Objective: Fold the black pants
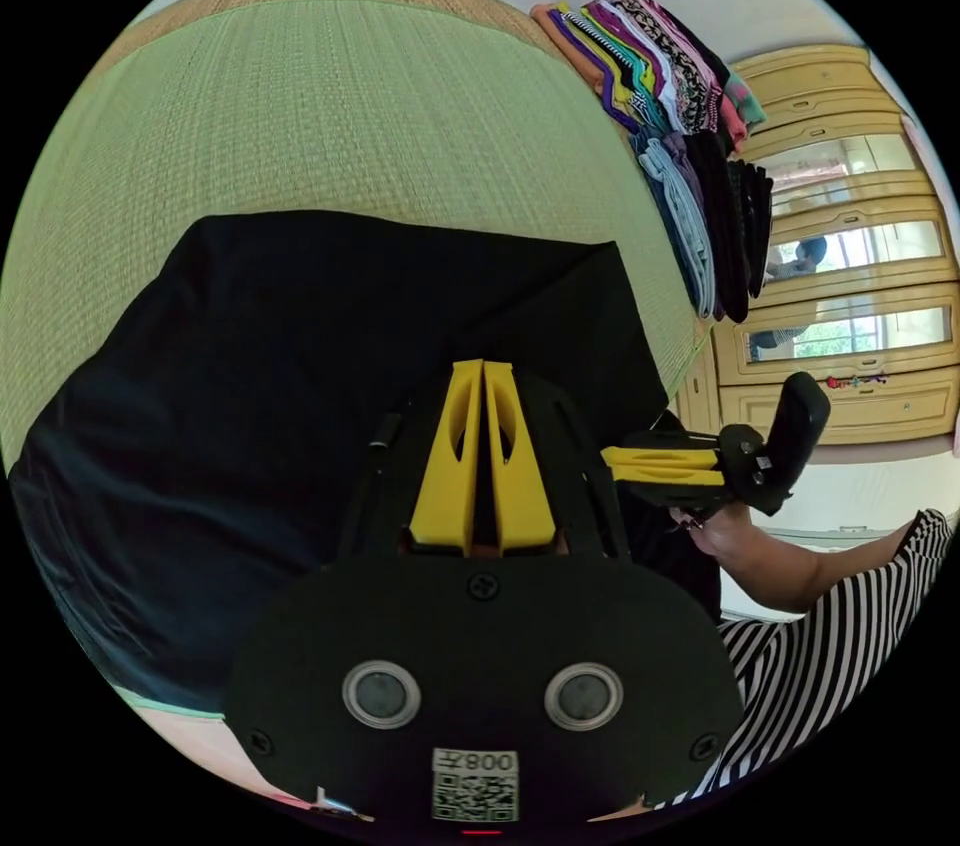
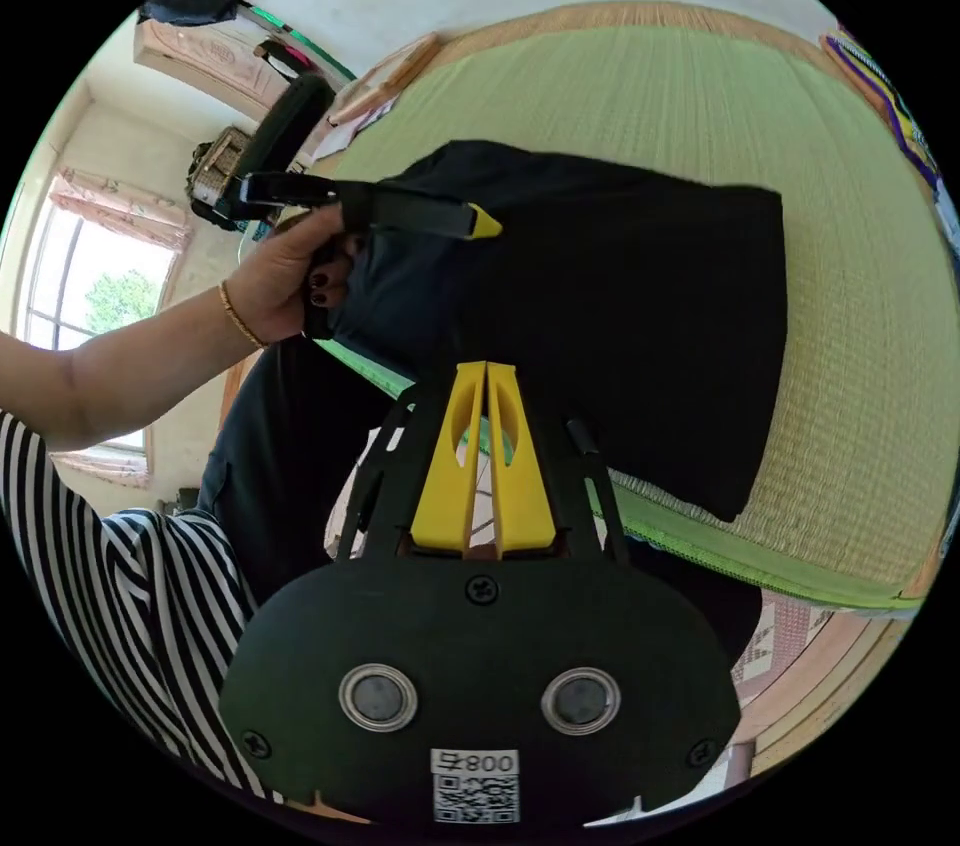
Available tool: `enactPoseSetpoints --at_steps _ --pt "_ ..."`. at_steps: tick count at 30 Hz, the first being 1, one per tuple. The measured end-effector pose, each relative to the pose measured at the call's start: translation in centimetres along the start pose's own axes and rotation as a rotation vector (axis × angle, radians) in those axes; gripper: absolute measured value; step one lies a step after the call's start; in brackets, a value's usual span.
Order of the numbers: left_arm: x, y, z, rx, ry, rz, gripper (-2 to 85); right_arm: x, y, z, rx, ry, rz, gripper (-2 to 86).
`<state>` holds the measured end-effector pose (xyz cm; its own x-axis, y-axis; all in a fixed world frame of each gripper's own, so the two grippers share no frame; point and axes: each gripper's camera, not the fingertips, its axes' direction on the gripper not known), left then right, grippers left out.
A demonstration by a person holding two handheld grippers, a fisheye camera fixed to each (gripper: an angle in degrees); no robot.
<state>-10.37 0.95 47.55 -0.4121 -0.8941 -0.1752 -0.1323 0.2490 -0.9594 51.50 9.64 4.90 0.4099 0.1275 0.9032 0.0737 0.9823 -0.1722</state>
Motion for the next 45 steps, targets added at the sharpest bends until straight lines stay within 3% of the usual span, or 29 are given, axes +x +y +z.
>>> enactPoseSetpoints --at_steps 2,12,26,30,39,45 --pt "1.9 0.6 0.6 0.022 -0.004 0.049 0.4 1.1 0.0 -2.2 0.026 -0.08 0.048 0.5" --pt "12.5 2.9 9.5 -0.11 0.135 0.304 5.7 9.4 5.3 -15.2 0.195 -0.046 0.336 5.9" --pt "28.2 6.6 19.6 -0.188 -0.132 0.585 9.4 13.2 5.2 -19.0 0.207 -0.471 0.379 7.5" --pt "30.5 7.4 20.1 -0.173 -0.215 0.582 7.8 12.4 4.1 -19.6 0.19 -0.491 0.346 7.7" --pt "33.2 8.1 16.4 -0.094 -0.097 0.465 4.0 14.5 3.1 -23.6 0.294 -0.488 0.412 8.4" --pt "36.6 8.9 13.1 -0.063 -0.096 0.479 3.3 16.5 -2.6 -22.5 0.248 -0.467 0.451 9.5"
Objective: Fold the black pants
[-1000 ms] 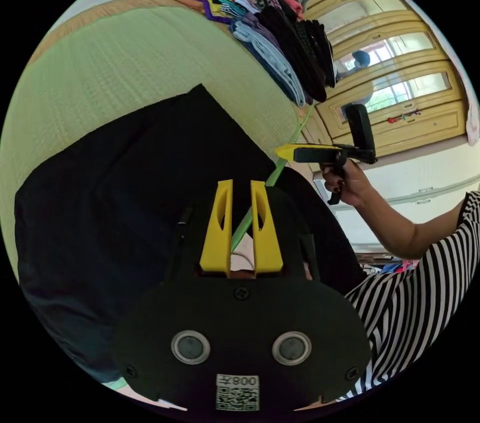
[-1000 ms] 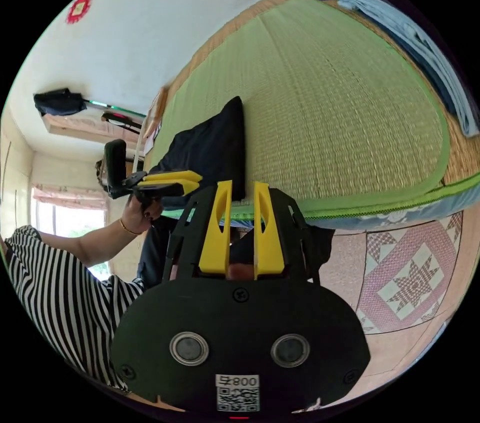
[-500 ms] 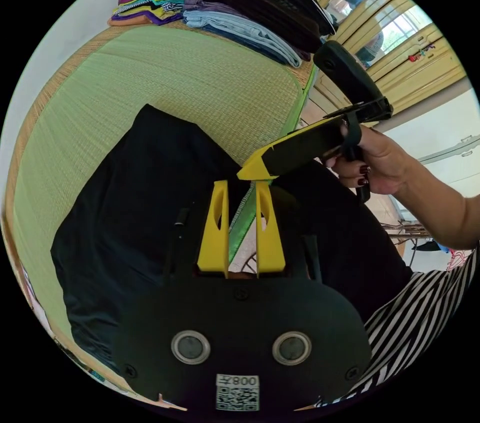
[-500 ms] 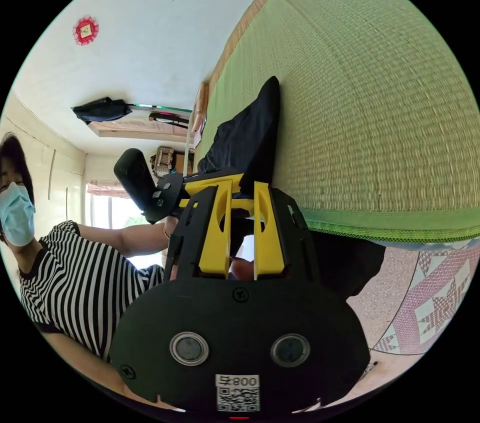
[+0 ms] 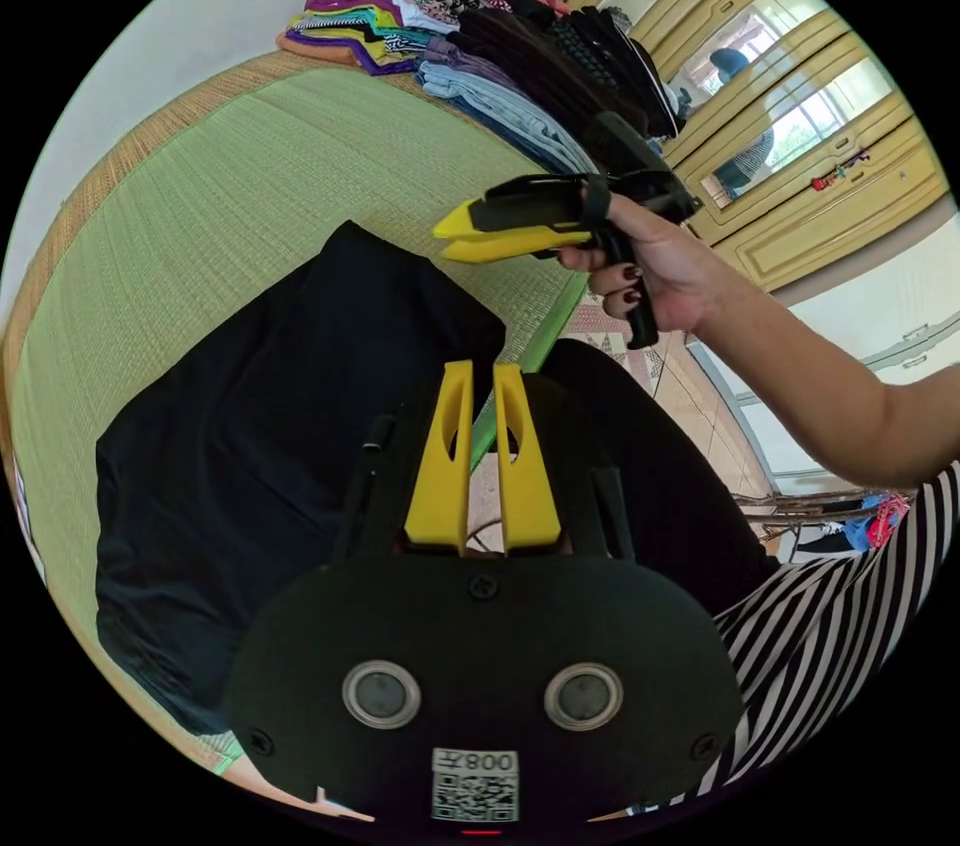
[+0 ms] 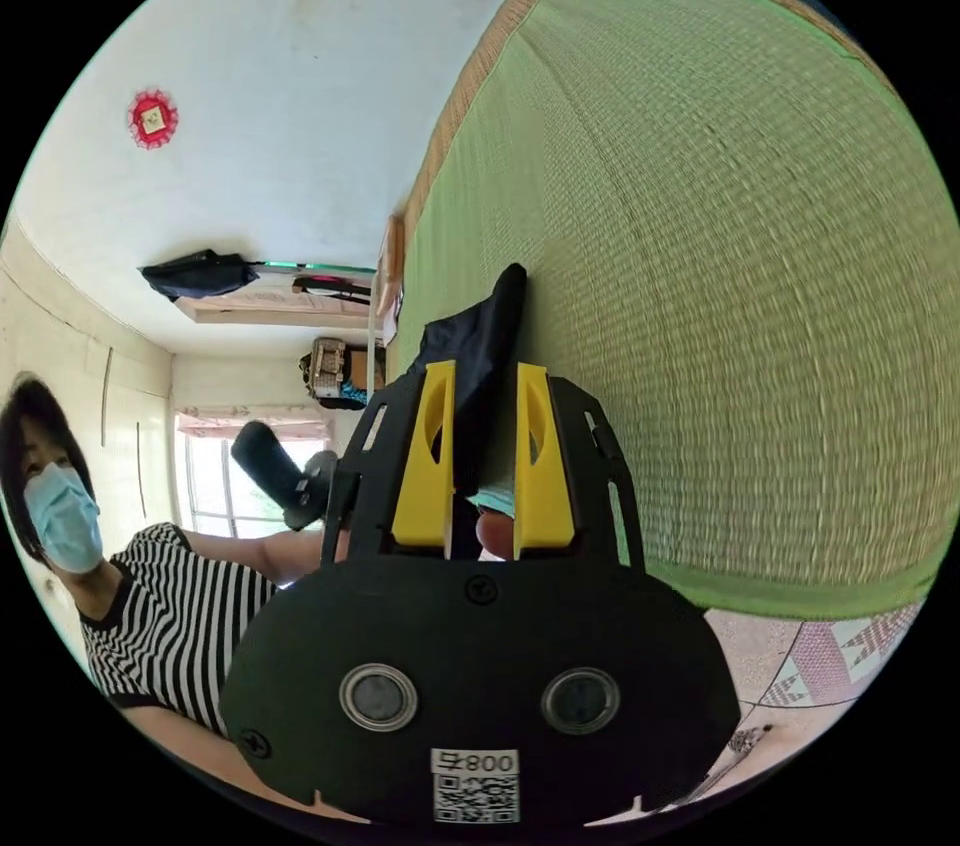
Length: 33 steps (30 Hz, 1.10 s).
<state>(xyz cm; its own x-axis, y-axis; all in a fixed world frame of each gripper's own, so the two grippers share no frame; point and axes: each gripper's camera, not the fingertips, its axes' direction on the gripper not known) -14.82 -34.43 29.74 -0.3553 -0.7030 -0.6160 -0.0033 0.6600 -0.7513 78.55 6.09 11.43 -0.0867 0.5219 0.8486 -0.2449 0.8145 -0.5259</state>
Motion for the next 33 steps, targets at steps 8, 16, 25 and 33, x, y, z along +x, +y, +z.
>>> enactPoseSetpoints --at_steps 8,16,25,33 --pt "4.1 -0.9 -6.1 0.023 -0.007 0.025 3.2 0.2 -4.6 5.7 -0.113 0.066 0.048 5.1" --pt "5.9 -2.9 -15.7 0.148 0.073 0.0 3.1 -1.7 -5.0 4.9 -0.023 0.119 0.021 2.0" --pt "4.5 0.6 -30.4 0.289 0.166 -0.116 3.2 -5.5 -3.6 9.2 0.075 0.074 -0.009 1.8" --pt "-0.6 8.8 -45.3 0.467 0.238 -0.35 3.0 -12.1 -4.4 21.3 0.001 0.114 -0.161 1.8"
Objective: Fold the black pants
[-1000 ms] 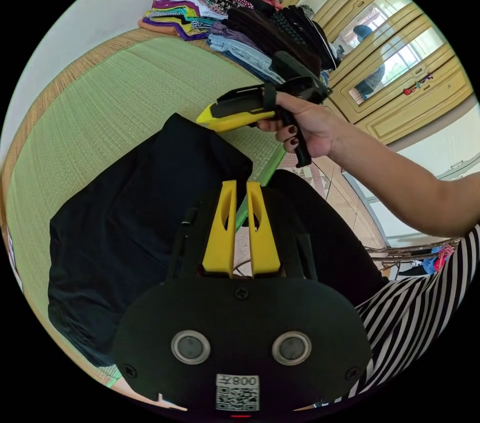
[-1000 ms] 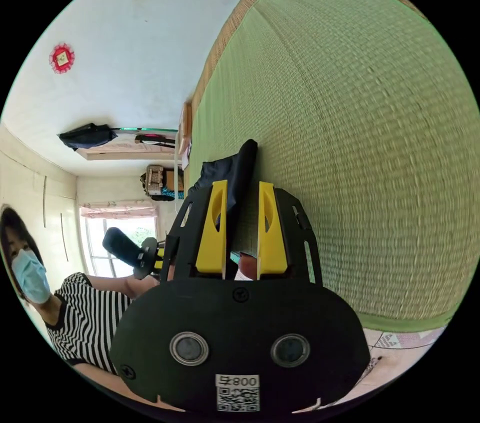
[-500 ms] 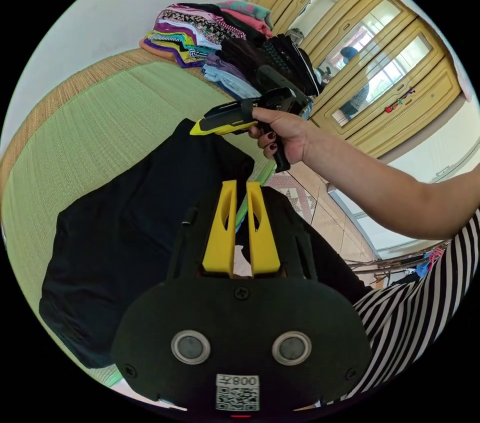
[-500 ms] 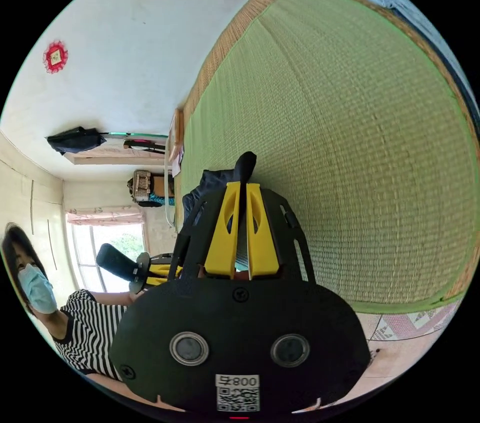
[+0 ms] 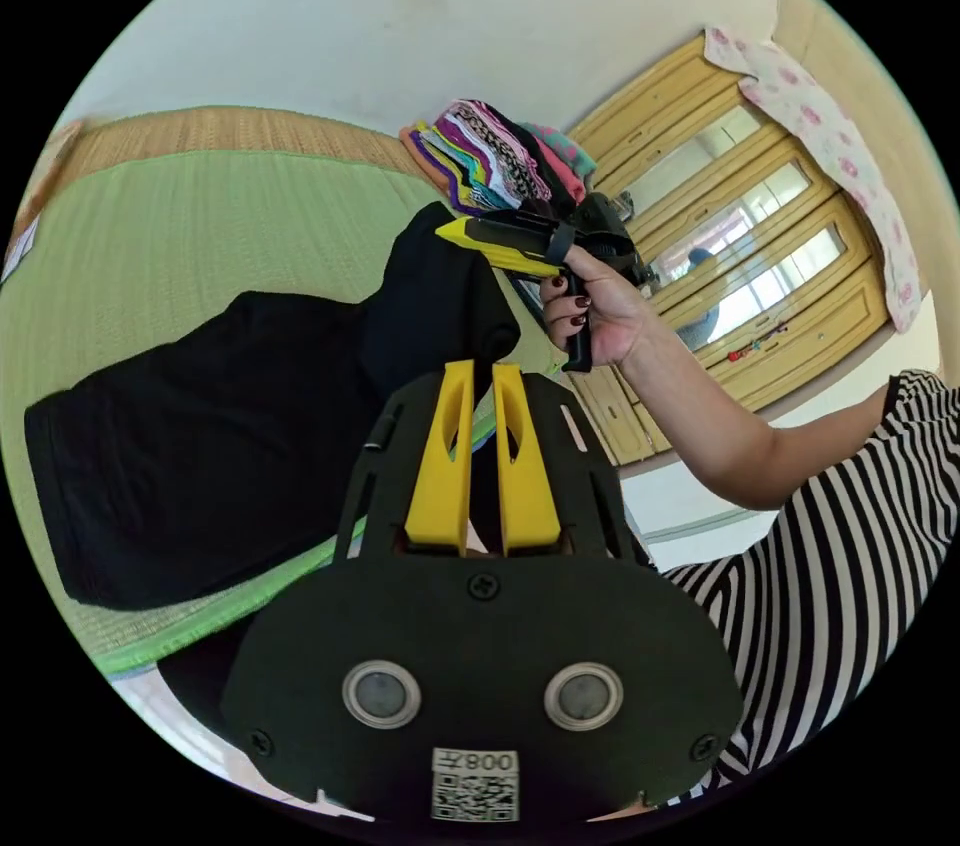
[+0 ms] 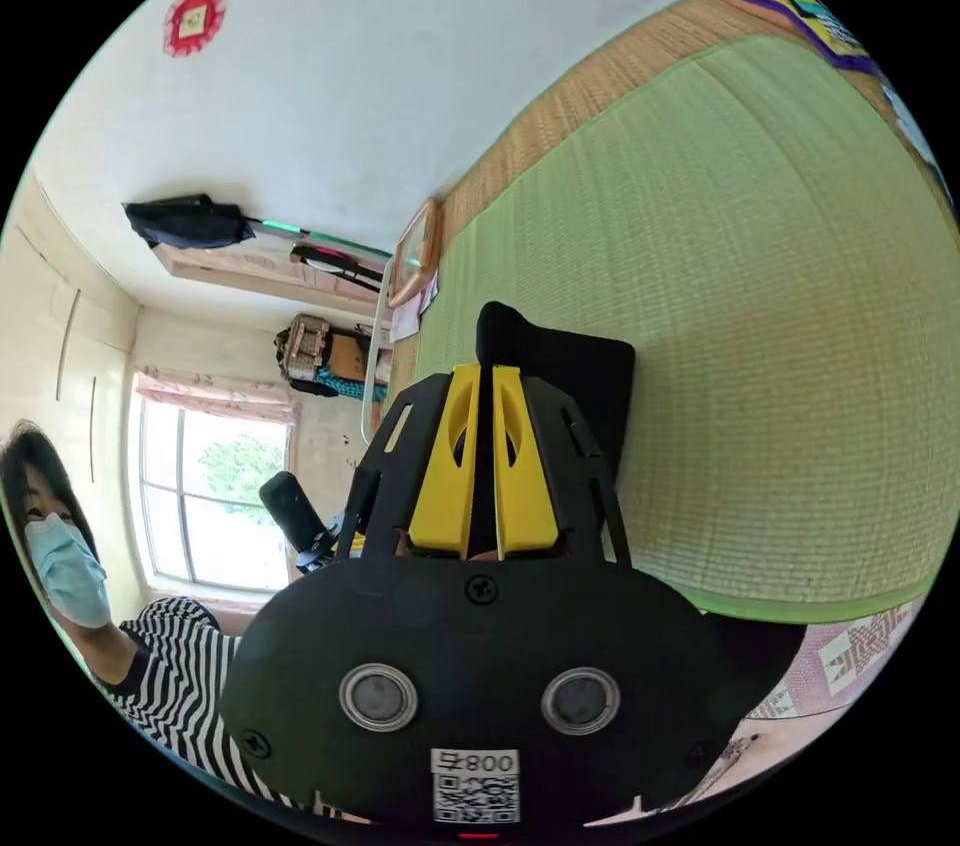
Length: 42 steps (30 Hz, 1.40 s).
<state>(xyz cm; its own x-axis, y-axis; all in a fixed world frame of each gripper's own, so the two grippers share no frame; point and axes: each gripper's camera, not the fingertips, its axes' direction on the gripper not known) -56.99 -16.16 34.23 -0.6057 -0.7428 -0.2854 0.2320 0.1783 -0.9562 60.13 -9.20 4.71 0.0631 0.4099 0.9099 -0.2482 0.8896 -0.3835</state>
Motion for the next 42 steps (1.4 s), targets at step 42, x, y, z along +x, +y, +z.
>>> enactPoseSetpoints --at_steps 42 --pt "-2.2 1.5 -44.3 0.467 0.076 -0.733 1.5 4.9 -7.6 53.1 -0.437 0.048 -0.262 1.2"
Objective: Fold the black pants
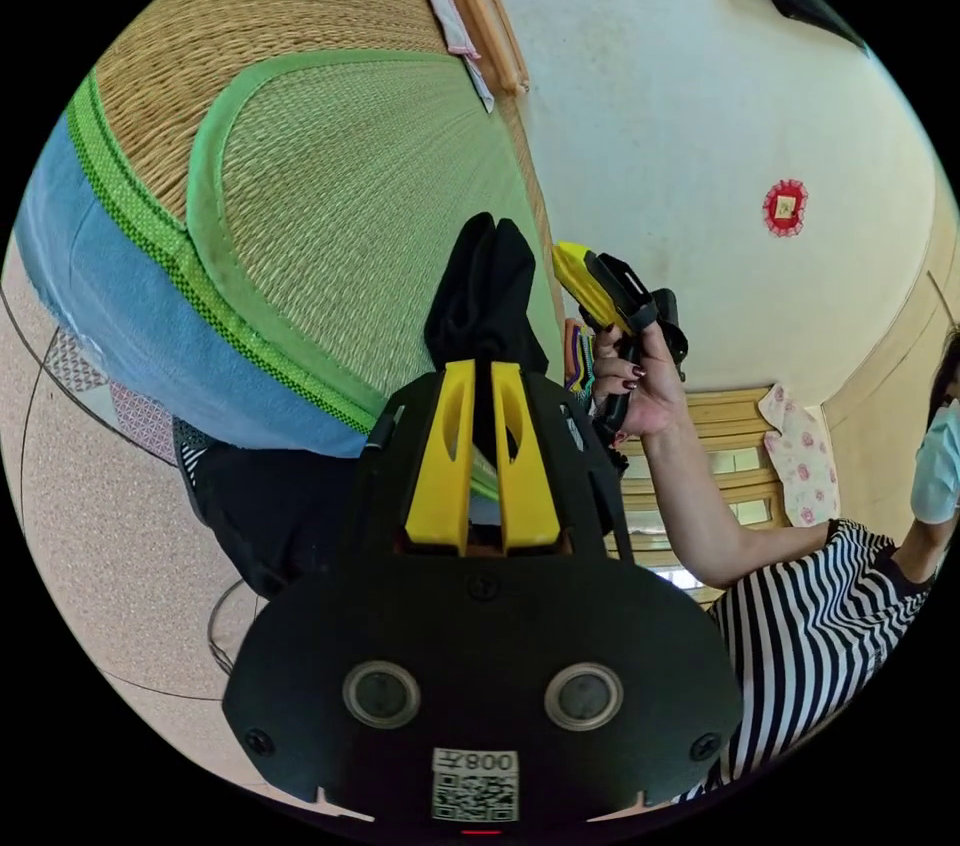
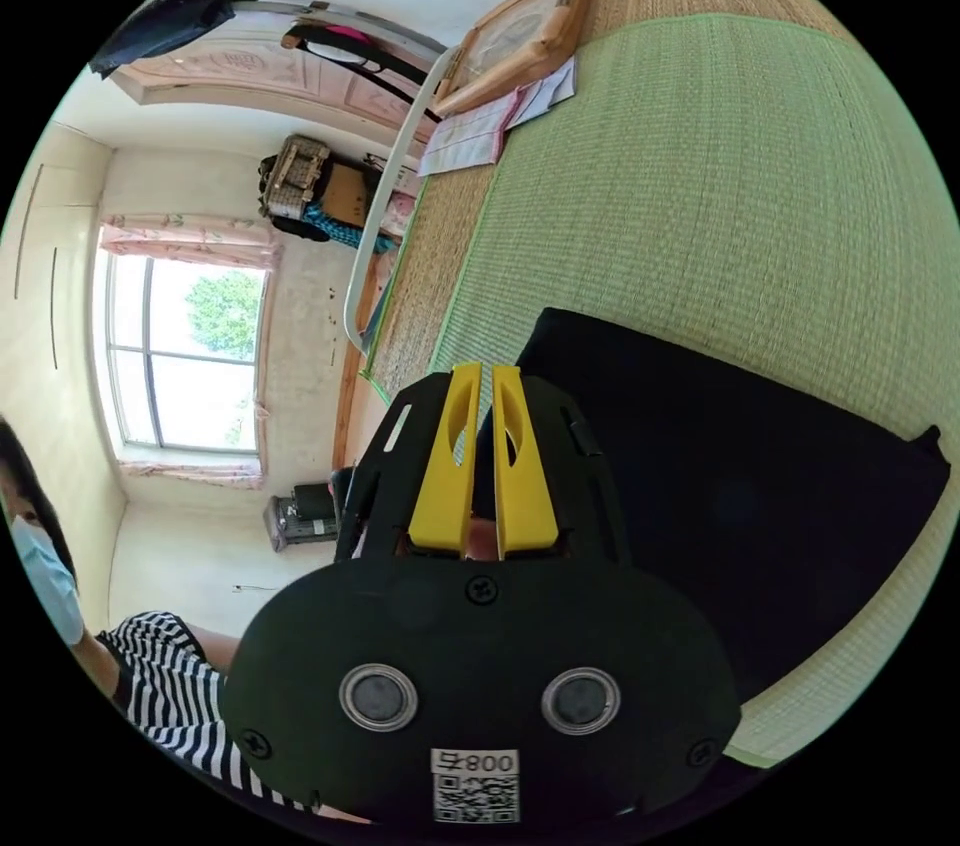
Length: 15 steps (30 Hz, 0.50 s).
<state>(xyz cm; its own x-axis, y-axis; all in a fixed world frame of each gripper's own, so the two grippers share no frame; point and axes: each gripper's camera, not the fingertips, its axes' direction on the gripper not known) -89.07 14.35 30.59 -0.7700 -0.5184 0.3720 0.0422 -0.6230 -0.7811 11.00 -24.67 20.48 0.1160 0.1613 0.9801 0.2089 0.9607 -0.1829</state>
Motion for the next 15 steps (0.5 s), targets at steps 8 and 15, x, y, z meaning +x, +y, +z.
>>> enactPoseSetpoints --at_steps 8,15 --pt "10.0 1.5 1.0 -0.035 -0.162 0.252 0.1 3.9 -3.6 5.7 -0.101 0.216 -0.07 0.1" --pt "12.4 2.1 5.9 -0.129 -0.387 0.314 0.0 6.0 -4.3 8.8 -0.149 0.272 -0.15 0.1"
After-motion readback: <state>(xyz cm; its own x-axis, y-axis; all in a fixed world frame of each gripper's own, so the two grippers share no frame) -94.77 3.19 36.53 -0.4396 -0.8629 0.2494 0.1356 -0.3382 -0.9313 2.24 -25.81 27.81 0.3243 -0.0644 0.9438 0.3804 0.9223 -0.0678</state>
